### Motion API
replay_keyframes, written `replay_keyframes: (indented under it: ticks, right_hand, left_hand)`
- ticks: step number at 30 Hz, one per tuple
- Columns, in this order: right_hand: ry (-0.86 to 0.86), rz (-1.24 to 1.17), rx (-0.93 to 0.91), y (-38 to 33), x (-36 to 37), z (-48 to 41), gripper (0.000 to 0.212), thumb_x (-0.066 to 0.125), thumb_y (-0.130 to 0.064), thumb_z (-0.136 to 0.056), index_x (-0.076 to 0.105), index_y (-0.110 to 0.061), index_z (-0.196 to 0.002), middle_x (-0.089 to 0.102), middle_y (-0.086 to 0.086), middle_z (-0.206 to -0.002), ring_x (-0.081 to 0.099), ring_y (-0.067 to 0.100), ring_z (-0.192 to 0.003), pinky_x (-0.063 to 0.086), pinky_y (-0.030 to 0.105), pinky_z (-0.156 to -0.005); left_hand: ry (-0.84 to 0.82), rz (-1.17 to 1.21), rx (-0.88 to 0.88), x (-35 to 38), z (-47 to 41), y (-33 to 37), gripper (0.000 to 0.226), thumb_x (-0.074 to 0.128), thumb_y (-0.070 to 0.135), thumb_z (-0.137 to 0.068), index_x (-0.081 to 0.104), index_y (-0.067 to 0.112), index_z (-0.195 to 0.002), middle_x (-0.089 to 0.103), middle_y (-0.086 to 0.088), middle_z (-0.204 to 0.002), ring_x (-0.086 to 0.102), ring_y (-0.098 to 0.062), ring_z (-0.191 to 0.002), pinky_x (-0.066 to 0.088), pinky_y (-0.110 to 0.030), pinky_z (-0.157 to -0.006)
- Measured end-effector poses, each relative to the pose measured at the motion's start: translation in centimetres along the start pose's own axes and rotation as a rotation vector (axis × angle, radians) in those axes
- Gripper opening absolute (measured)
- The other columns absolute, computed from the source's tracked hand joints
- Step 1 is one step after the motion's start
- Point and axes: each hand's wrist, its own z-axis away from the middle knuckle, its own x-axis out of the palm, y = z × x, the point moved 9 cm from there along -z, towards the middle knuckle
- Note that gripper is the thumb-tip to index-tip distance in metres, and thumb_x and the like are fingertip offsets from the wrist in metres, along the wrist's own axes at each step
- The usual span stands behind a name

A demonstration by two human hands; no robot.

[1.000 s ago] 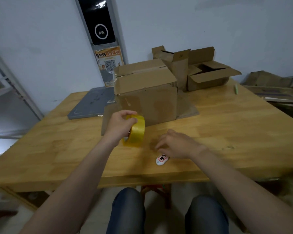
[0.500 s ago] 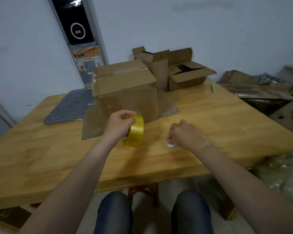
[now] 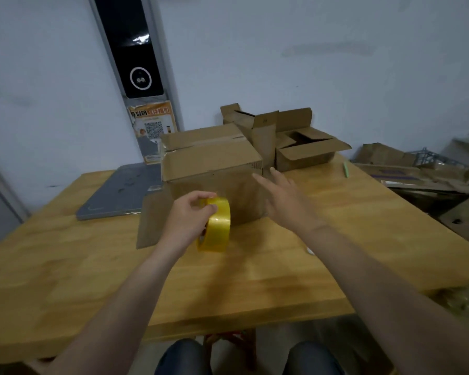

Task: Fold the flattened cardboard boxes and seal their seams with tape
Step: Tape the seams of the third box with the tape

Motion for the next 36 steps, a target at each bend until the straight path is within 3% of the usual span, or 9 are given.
replay_keyframes:
  ticks: [4, 7, 10, 14, 19, 23, 28, 34, 36]
  right_hand:
    - [-0.069, -0.167, 0.116, -2.3, 0.2, -4.1, 0.080, 0.052, -0.016, -0.100, 0.006, -0.042, -0.160, 0.014, 0.004, -0.167, 0.017, 0.039, -0.150, 0.034, 0.053, -0.114]
    - [-0.080, -0.290, 0.223, -2.5, 0.0, -5.4, 0.077, 0.053, -0.016, -0.098, 0.014, -0.039, -0.160, 0.031, 0.005, -0.158, 0.024, 0.040, -0.140, 0.033, 0.051, -0.111]
    - [-0.012, -0.221, 0.238, -3.5, -0.3, -5.1, 0.069, 0.053, -0.017, -0.097, 0.027, -0.039, -0.157, 0.045, 0.004, -0.145, 0.032, 0.037, -0.131, 0.038, 0.047, -0.105]
    - [-0.005, -0.197, 0.164, -7.4, 0.2, -3.7, 0.060, 0.055, -0.027, -0.095, 0.041, -0.044, -0.150, 0.055, -0.001, -0.133, 0.045, 0.036, -0.123, 0.039, 0.046, -0.106]
    - [-0.021, -0.220, -0.017, -15.1, 0.2, -1.4, 0.049, 0.053, -0.026, -0.096, 0.055, -0.047, -0.141, 0.062, -0.006, -0.132, 0.037, 0.028, -0.128, 0.045, 0.044, -0.105]
    - [-0.149, -0.262, -0.279, -20.3, 0.9, -0.9, 0.047, 0.056, -0.023, -0.095, 0.060, -0.047, -0.135, 0.061, -0.003, -0.117, 0.035, 0.014, -0.126, 0.042, 0.036, -0.102]
    - [0.005, -0.191, -0.341, -21.2, -1.0, -4.3, 0.034, 0.057, -0.035, -0.101, 0.063, -0.038, -0.134, 0.060, -0.007, -0.132, 0.046, 0.020, -0.126, 0.045, 0.044, -0.105]
    - [-0.014, -0.158, -0.282, -20.8, -1.1, -10.1, 0.058, 0.058, -0.058, -0.096, 0.047, -0.038, -0.149, 0.032, -0.001, -0.157, 0.022, 0.026, -0.145, 0.037, 0.054, -0.114]
    - [-0.051, -0.105, -0.240, -20.2, -0.5, -12.2, 0.064, 0.055, -0.064, -0.095, 0.042, -0.038, -0.152, 0.022, 0.000, -0.163, 0.014, 0.027, -0.149, 0.032, 0.054, -0.116]
  left_hand:
    - [0.091, 0.000, 0.011, -4.1, 0.1, -0.1, 0.020, 0.073, 0.027, -0.090, 0.075, 0.045, -0.099, 0.074, 0.002, -0.097, 0.072, -0.026, -0.084, 0.064, -0.052, -0.069]
    - [0.144, -0.048, 0.049, -6.6, 0.4, 0.2, 0.019, 0.072, 0.029, -0.091, 0.074, 0.042, -0.104, 0.073, 0.003, -0.102, 0.072, -0.026, -0.090, 0.064, -0.050, -0.070]
    - [0.213, -0.151, 0.137, -8.8, 1.1, 0.8, 0.023, 0.069, 0.031, -0.095, 0.072, 0.038, -0.117, 0.073, 0.007, -0.106, 0.067, -0.010, -0.099, 0.058, -0.032, -0.068]
    - [0.329, -0.176, 0.207, -11.6, 2.3, 1.1, 0.030, 0.065, 0.037, -0.098, 0.068, 0.035, -0.128, 0.069, 0.015, -0.101, 0.063, -0.002, -0.095, 0.057, -0.034, -0.074]
    - [0.426, -0.098, 0.206, -15.2, 4.3, 0.6, 0.033, 0.065, 0.047, -0.096, 0.066, 0.039, -0.128, 0.071, 0.011, -0.108, 0.065, -0.005, -0.107, 0.063, -0.048, -0.075]
    - [0.530, -0.172, 0.219, -18.3, 6.4, 0.8, 0.030, 0.064, 0.039, -0.099, 0.069, 0.030, -0.127, 0.062, 0.016, -0.075, 0.059, 0.001, -0.071, 0.058, -0.039, -0.068]
    - [0.639, -0.274, 0.261, -21.3, 7.5, 1.7, 0.028, 0.059, 0.035, -0.101, 0.069, 0.026, -0.126, 0.057, 0.008, -0.059, 0.055, -0.007, -0.056, 0.036, -0.026, -0.051]
    - [0.709, -0.222, 0.211, -21.1, 6.7, 2.3, 0.046, 0.064, 0.048, -0.096, 0.059, 0.030, -0.138, 0.055, 0.025, -0.079, 0.065, -0.011, -0.088, 0.054, -0.034, -0.078]
    - [0.701, -0.255, 0.180, -20.3, 6.1, 2.1, 0.057, 0.071, 0.044, -0.093, 0.052, 0.030, -0.145, 0.052, 0.026, -0.083, 0.063, -0.010, -0.089, 0.050, -0.030, -0.076]
